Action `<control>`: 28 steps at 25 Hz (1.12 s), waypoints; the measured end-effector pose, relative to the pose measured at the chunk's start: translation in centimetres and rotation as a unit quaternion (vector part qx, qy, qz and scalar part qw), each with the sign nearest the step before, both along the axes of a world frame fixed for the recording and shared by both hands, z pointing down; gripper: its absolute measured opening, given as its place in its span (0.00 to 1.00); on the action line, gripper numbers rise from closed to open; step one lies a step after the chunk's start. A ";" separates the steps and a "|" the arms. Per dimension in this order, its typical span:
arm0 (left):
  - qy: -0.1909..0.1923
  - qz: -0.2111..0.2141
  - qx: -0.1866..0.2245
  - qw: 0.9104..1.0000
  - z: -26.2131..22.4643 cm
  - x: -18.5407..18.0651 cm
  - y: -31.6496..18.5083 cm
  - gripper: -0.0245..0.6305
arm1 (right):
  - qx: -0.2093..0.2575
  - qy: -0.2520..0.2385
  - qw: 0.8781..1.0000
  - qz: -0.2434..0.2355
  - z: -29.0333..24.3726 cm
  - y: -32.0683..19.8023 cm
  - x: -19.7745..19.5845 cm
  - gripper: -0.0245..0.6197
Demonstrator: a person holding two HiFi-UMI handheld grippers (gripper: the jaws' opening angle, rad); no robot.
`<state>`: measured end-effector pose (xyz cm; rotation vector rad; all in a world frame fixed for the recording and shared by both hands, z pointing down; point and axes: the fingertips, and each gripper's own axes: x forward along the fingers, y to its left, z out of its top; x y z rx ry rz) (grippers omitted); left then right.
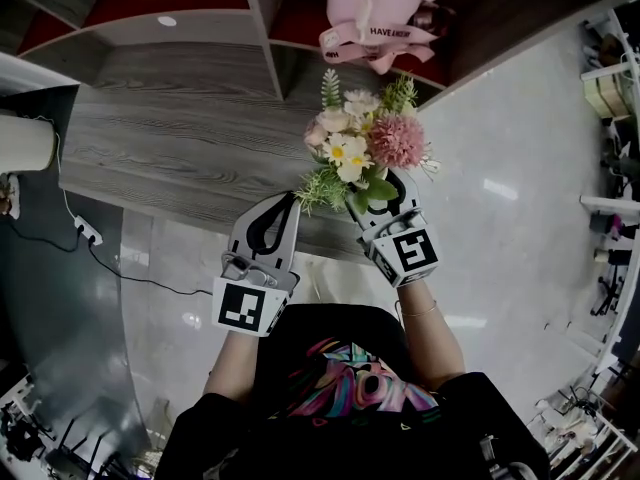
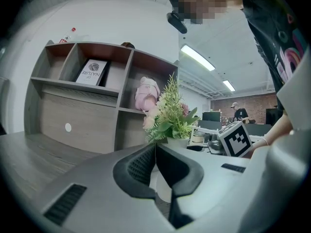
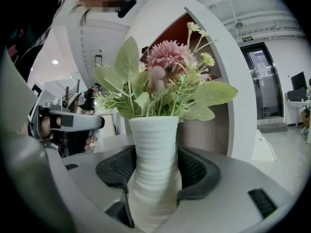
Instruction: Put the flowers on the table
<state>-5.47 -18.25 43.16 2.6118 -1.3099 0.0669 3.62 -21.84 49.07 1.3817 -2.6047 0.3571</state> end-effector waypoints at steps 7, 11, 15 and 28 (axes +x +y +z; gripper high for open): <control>-0.026 0.014 -0.010 1.000 1.2 -0.2 0.8 0.08 | -0.013 0.002 1.000 -0.004 1.5 0.4 0.2 0.46; -0.026 0.015 -0.009 0.999 1.0 -0.1 1.1 0.08 | 0.024 -0.023 0.999 0.001 0.7 0.4 0.1 0.46; -0.028 0.019 -0.012 0.999 1.3 0.0 1.4 0.08 | 0.051 -0.033 0.998 -0.005 0.3 0.9 -0.1 0.47; -0.034 0.019 -0.015 0.999 1.9 -0.6 2.0 0.08 | 0.090 -0.033 0.995 0.003 0.1 1.8 -0.2 0.47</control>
